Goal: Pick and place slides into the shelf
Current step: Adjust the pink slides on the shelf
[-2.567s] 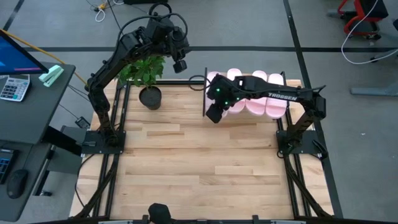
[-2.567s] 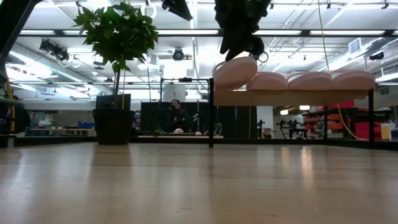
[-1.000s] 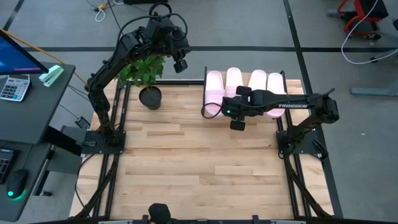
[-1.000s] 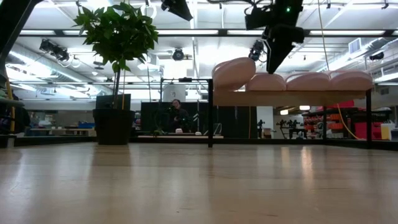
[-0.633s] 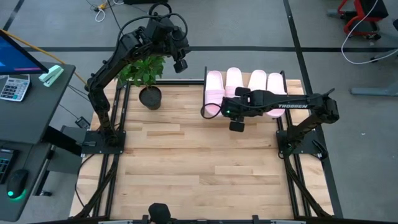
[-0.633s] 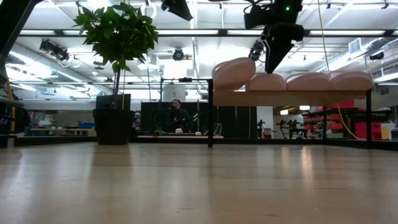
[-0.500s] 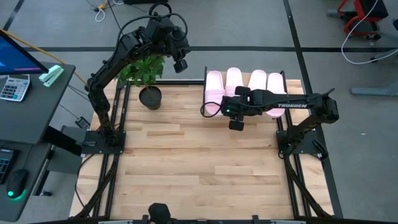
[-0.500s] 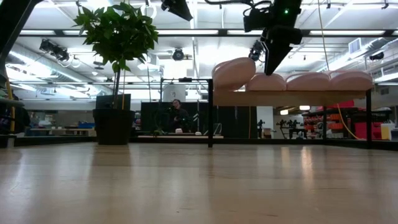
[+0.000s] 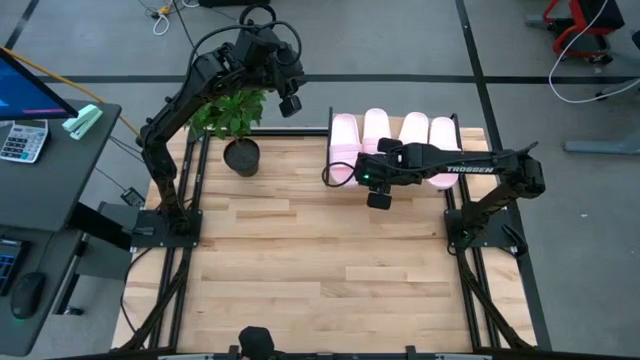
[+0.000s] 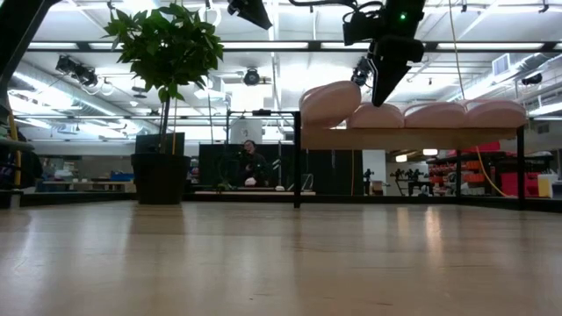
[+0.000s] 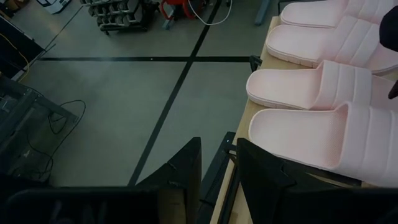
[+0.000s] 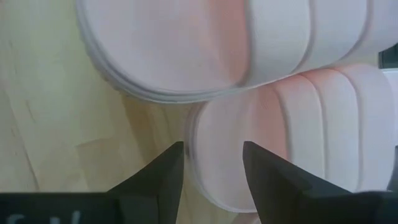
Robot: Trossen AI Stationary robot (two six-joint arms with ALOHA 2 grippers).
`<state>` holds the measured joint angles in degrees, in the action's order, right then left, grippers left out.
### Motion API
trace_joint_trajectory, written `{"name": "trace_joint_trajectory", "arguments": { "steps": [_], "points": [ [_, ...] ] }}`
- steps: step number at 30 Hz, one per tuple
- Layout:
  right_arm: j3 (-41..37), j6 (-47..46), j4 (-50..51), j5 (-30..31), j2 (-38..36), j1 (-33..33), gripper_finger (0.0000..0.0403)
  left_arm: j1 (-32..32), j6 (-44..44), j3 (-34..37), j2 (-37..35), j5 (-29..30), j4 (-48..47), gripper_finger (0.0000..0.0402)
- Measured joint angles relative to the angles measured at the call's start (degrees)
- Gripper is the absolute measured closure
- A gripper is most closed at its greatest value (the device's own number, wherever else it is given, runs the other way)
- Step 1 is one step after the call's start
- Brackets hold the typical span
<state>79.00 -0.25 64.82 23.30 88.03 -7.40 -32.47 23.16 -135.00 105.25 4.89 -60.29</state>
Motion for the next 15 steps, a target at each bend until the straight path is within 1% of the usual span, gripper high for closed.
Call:
{"name": "trace_joint_trajectory", "arguments": {
  "steps": [4,15],
  "points": [
    [0.0,0.26,0.0,-1.13,0.0,0.02,0.0231,0.01,-0.02,0.0,0.0,0.0,-0.02,0.0294],
    [-0.02,-0.18,-0.01,-1.15,0.0,0.04,0.0231,0.0,-0.04,0.0,0.0,0.0,-0.04,0.0294]
  ]
}}
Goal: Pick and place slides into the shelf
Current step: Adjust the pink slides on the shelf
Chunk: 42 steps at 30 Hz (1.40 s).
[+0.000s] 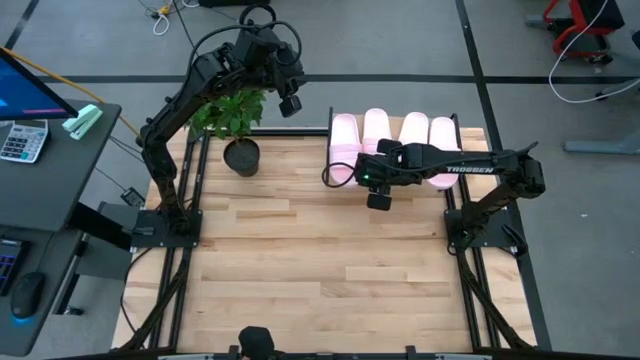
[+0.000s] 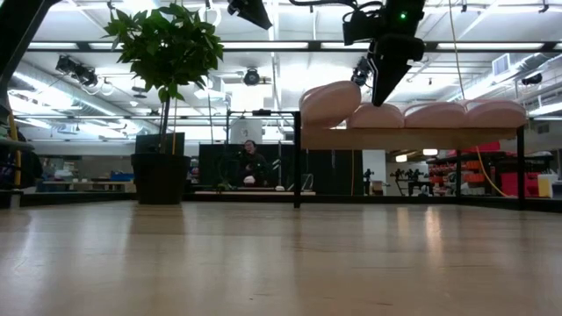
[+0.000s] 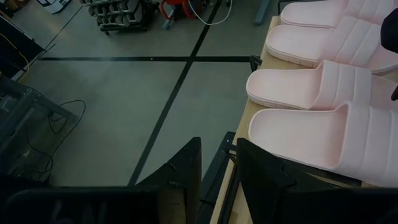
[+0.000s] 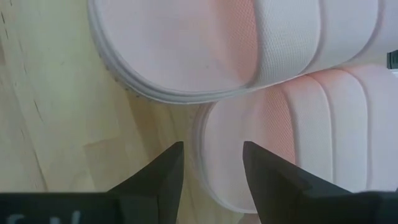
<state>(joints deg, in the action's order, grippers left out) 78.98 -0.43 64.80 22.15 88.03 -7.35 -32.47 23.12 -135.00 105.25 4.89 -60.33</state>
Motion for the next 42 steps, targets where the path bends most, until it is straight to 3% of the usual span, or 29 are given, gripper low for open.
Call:
{"name": "trace_joint_trajectory", "arguments": {
  "steps": [7,14,24,33,42],
  "points": [
    [-0.43,-0.01,-1.12,-0.11,0.0,-0.19,0.0238,0.02,-0.01,0.0,0.0,0.0,-0.01,0.0294],
    [-7.45,-2.33,-3.44,-3.93,-0.17,-1.04,0.0273,0.0,-0.01,0.0,0.0,0.0,-0.01,0.0294],
    [-6.78,-2.13,-1.69,-2.54,0.0,0.9,0.0395,0.0,-0.03,0.0,0.0,0.0,-0.03,0.0294],
    [-2.14,-0.19,0.11,-1.91,0.02,0.74,0.0354,0.0,0.01,0.0,0.0,0.0,0.02,0.0294],
    [3.11,1.47,5.72,-2.45,0.02,0.72,0.0398,0.02,0.06,0.0,0.0,0.02,0.06,0.0294]
  ]
}}
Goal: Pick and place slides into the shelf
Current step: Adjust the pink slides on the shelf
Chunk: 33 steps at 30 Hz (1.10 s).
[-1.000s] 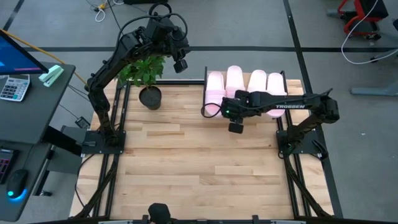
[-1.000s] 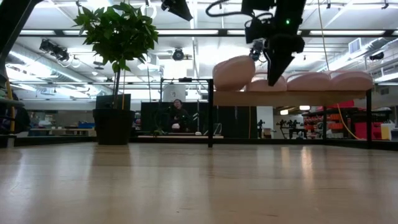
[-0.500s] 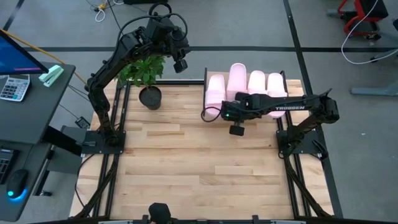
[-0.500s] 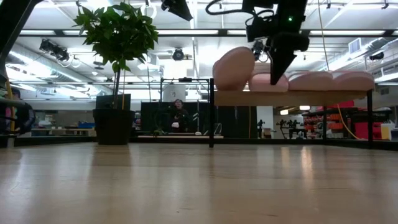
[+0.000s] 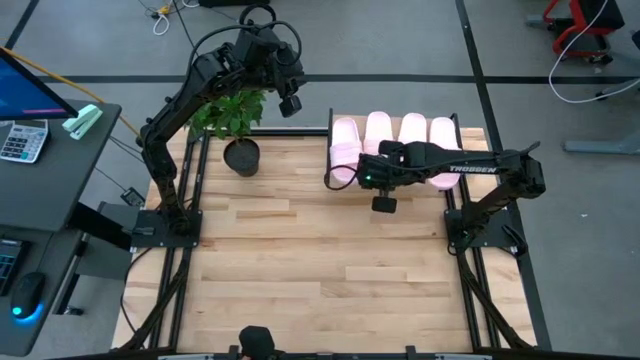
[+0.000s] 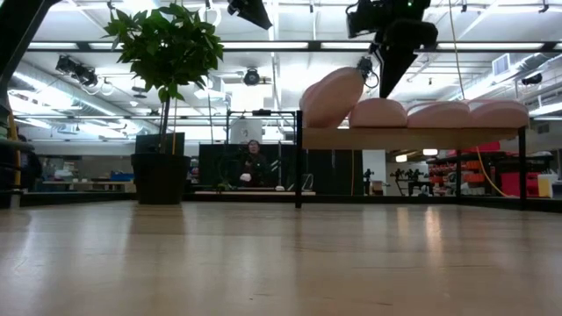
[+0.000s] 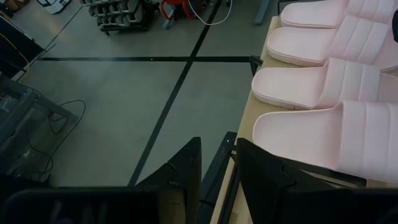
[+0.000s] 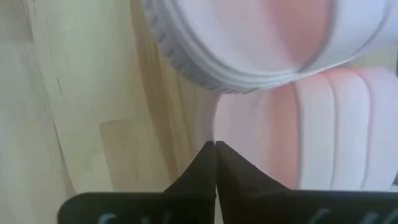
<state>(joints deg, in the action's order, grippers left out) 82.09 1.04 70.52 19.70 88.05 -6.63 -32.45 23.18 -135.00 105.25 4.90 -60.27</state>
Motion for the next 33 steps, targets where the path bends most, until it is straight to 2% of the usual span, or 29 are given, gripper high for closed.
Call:
{"name": "trace_joint_trajectory", "arguments": {
  "steps": [11,16,19,25,31,33],
  "points": [
    [0.63,0.45,1.09,-3.97,0.0,0.0,0.0396,0.0,0.13,0.0,0.0,-0.02,-0.01,0.0294],
    [0.63,0.66,1.16,-8.25,0.0,0.18,0.0373,-0.01,0.11,0.0,0.0,-0.02,-0.02,0.0294],
    [0.63,-0.12,1.14,-6.08,0.0,1.44,0.0345,-0.02,0.11,0.0,0.0,-0.01,-0.02,0.0294],
    [0.61,-3.75,1.17,2.34,-0.32,5.09,0.0286,0.0,0.11,0.0,0.0,-0.02,-0.04,0.0294],
    [0.37,-6.81,1.94,4.59,-1.63,8.34,0.0242,-0.02,0.11,0.02,0.0,0.0,-0.04,0.0294],
    [-0.11,-7.62,1.7,7.15,-1.7,9.07,0.0229,-0.02,0.11,0.0,0.0,0.0,-0.04,0.0294]
  ]
}}
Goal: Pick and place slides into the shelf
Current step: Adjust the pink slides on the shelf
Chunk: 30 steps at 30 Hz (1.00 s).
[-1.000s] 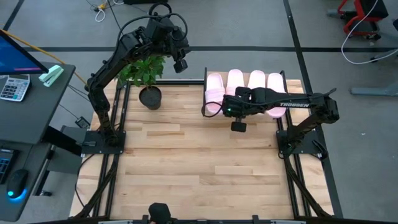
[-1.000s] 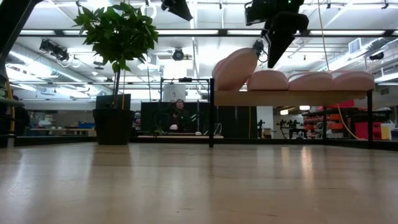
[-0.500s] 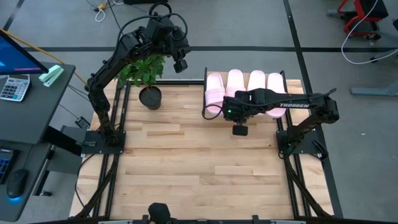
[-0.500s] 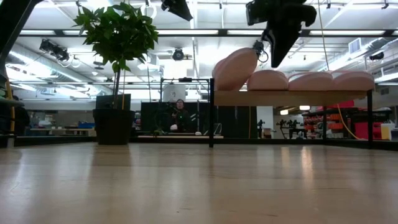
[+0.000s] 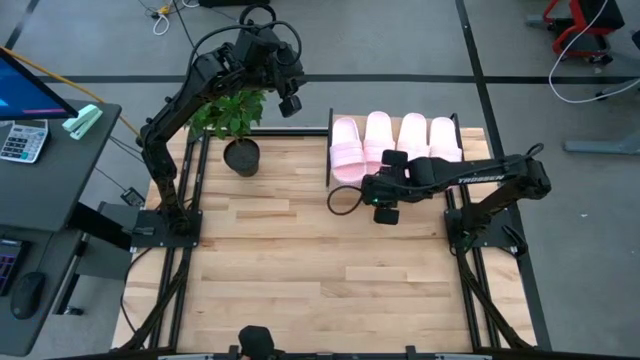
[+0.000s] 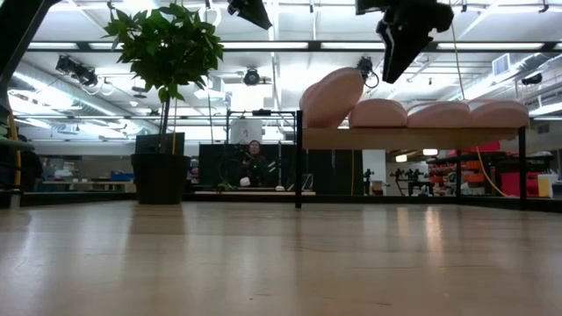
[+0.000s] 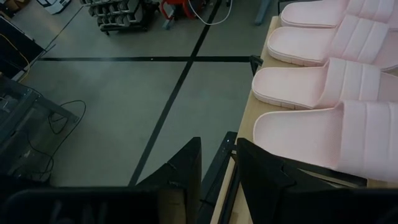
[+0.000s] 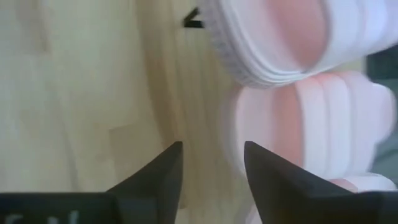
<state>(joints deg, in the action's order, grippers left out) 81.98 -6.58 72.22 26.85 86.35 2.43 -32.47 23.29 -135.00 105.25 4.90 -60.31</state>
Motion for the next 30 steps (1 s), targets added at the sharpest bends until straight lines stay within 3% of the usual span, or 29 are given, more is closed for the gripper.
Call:
{"name": "trace_joint_trajectory", "arguments": {
  "steps": [4,12,17,30],
  "points": [
    [-2.04,-2.43,-0.48,4.9,0.0,0.96,0.0208,0.0,0.31,0.0,0.0,0.0,0.0,0.0294],
    [-7.77,-2.96,-5.41,8.09,0.0,2.21,0.0186,-0.4,0.49,0.01,0.0,0.0,0.01,0.0294],
    [-10.02,-3.0,-7.27,15.5,0.0,2.11,0.0186,-0.48,0.48,0.0,0.0,0.0,0.02,0.0294],
    [-14.81,-4.25,-12.51,13.14,0.0,-0.19,0.0196,-0.48,0.48,0.0,0.0,0.0,0.02,0.0294]
  ]
}}
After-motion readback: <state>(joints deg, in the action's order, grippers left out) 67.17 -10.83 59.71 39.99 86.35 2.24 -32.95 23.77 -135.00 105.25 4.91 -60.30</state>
